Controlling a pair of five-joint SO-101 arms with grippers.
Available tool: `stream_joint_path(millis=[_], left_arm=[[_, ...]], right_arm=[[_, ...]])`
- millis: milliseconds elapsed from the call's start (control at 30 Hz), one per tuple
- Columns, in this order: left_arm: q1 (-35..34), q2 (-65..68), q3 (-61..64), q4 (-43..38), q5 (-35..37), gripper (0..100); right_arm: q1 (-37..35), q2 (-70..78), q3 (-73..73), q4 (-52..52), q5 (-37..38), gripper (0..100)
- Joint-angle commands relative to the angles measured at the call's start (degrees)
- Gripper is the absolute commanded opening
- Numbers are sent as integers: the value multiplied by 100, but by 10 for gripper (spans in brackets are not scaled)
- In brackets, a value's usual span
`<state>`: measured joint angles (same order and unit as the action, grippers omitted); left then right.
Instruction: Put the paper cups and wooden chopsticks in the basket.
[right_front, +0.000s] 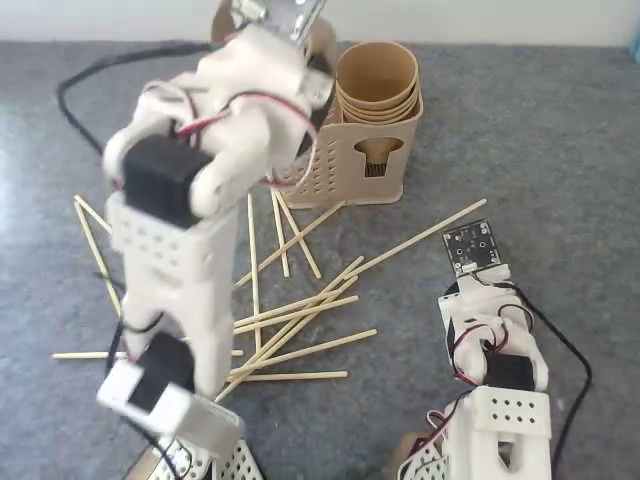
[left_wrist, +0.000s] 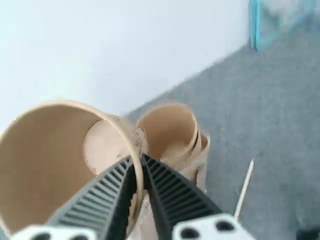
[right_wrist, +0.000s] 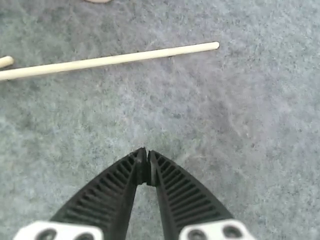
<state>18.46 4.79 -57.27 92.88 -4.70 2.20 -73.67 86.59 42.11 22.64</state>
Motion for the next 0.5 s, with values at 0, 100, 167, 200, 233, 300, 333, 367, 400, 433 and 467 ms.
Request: stream_joint_path(millis=[0,100,167,200,233,300,333,367,400,433,467], left_arm=[[105,519,-637,-633,44,11],[167,1002,-857,-888,26,11],[316,1284,-945,-941,-26,11],[396,1407,-963,-941,-114,11],[448,1495,-963,-941,-185,11],[580,1670,-963,-949,-290,11],[615,1741,-963,-949,-352,11],[651,1802,-963,-949,-422,11],[677,1855,-963,-949,-484,11],[677,1899,-963,-941,-536,11],[677,1934,-963,-923,-571,11]], right_arm=[[-22,-110,-70,-127,53,9],[-22,-110,-70,-127,62,9],[-22,-110,-70,-127,62,9],[-22,-110,-70,-127,62,9],[-22,-110,-70,-127,70,9],[-31,-110,-53,-136,211,9],[-31,-110,-44,-136,229,9],[-31,-110,-44,-136,229,9],[-31,-110,-44,-136,229,9],[-31,-110,-44,-136,229,9],[-31,-110,-44,-136,237,9]])
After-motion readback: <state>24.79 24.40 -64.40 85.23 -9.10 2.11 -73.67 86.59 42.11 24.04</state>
